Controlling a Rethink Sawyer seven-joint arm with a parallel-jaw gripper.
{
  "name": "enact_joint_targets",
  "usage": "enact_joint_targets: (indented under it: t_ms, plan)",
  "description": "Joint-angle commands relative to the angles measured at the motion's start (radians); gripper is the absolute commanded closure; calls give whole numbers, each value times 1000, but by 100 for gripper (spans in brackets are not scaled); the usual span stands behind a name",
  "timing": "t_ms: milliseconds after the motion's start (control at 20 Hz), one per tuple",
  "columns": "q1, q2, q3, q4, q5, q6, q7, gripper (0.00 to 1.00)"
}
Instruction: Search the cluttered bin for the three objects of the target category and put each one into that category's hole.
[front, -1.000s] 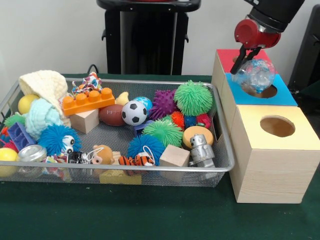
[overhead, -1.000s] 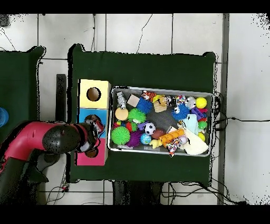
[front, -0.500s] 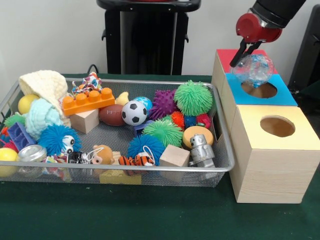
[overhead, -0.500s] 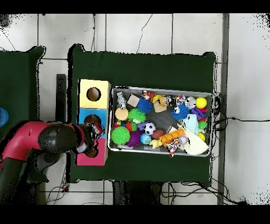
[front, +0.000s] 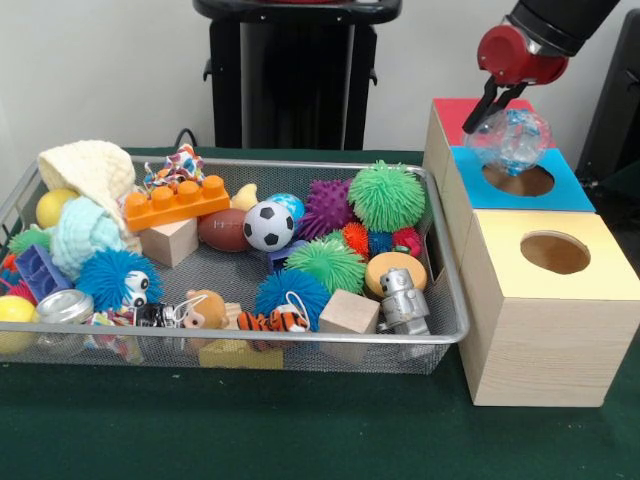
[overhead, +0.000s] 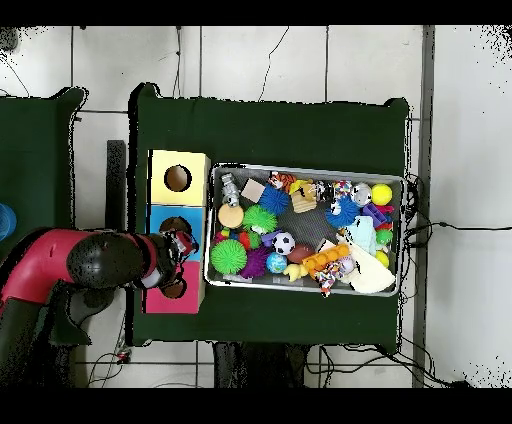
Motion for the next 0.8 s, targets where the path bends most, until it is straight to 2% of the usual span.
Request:
enact_joint_targets:
  t_ms: [50,800]
  plan:
    - [-34,41,28,-106,12,-96,300,100]
    - [-98,-12,10,-152,-4,-106,223,100]
